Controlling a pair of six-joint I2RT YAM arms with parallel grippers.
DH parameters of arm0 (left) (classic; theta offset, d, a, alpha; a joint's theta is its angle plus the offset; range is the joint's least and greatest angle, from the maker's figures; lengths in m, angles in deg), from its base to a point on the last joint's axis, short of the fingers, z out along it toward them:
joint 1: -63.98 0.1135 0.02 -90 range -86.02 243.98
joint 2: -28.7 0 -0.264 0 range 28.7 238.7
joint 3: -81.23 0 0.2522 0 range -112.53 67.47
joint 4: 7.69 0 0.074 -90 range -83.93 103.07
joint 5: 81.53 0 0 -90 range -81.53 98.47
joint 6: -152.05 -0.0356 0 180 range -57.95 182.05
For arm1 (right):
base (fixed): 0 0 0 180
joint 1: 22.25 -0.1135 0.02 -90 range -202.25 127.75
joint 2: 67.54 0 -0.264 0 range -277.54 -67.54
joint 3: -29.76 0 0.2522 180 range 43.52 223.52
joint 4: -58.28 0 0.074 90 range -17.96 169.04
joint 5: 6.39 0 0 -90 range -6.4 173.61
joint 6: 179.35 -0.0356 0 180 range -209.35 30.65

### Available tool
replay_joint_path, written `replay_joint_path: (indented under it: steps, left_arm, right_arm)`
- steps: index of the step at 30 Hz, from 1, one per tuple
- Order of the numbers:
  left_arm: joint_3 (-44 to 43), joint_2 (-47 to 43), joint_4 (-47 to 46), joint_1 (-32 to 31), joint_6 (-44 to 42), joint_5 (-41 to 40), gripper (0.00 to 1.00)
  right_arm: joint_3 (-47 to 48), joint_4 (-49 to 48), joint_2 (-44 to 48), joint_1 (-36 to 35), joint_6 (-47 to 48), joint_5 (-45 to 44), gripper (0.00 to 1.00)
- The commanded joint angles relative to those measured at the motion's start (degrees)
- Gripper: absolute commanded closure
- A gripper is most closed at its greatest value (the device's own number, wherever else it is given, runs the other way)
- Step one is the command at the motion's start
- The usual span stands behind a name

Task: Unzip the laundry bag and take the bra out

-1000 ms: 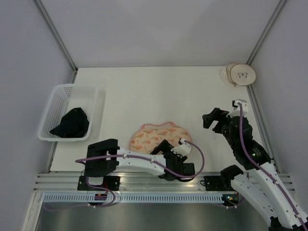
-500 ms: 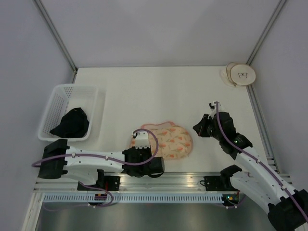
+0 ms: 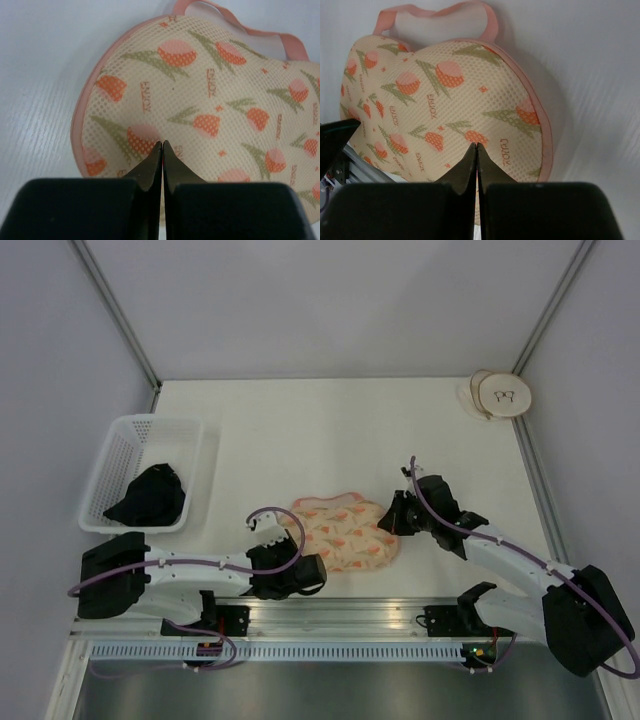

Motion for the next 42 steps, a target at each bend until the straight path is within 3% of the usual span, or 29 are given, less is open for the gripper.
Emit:
replay_joint_path:
  steps: [1,10,15,23,26,33,36,39,40,42]
  left_arm:
    - [2.41,2.28,-13.04,3.98,-4.89,-1.52,0.98]
    - [6.37,7.29,-38.53,18.13,-25.02,6.21,0.98]
    - [1.13,14.40,-50.93,27.17,-38.73,14.55,0.98]
    - [-16.54,30.39,-57.88,37.72,-52.71,30.01,0.98]
    - [-22.78,33.56,-56.32,42.03,-54.39,36.18,0.98]
    - [-28.25,37.35,-58.77,48.19,-57.12,47.77,0.98]
    - [-28.00,34.56,-56.50,49.87,-55.45,54.02,0.98]
    - [-23.61,26.21,-51.50,49.08,-54.48,53.94,0.78]
    - [-21.94,23.32,-49.56,48.73,-53.18,52.81,0.63]
    - [-15.45,14.97,-46.31,48.20,-51.24,52.45,0.52]
  right_arm:
    - [-1.46,-3.51,-2.38,-1.58,-1.52,-1.73,0.99]
    - [-4.19,-5.89,-7.48,-5.80,-3.63,-4.64,1.00]
    - [-4.98,-8.17,-8.36,-8.00,-4.94,-5.43,0.99]
    - [-3.58,-8.35,-8.54,-9.94,-5.74,-7.10,0.99]
    - [-2.61,-8.17,-8.71,-10.29,-5.92,-7.89,0.99]
    - [0.11,-7.82,-10.73,-10.38,-6.27,-9.56,0.99]
    - [0.64,-8.35,-11.52,-10.38,-6.71,-9.74,1.00]
    - [0.99,-9.23,-12.40,-10.47,-6.62,-9.65,1.00]
    - [1.17,-9.40,-12.75,-10.38,-6.71,-9.65,1.00]
    - [1.69,-10.45,-13.89,-10.47,-6.88,-9.13,1.00]
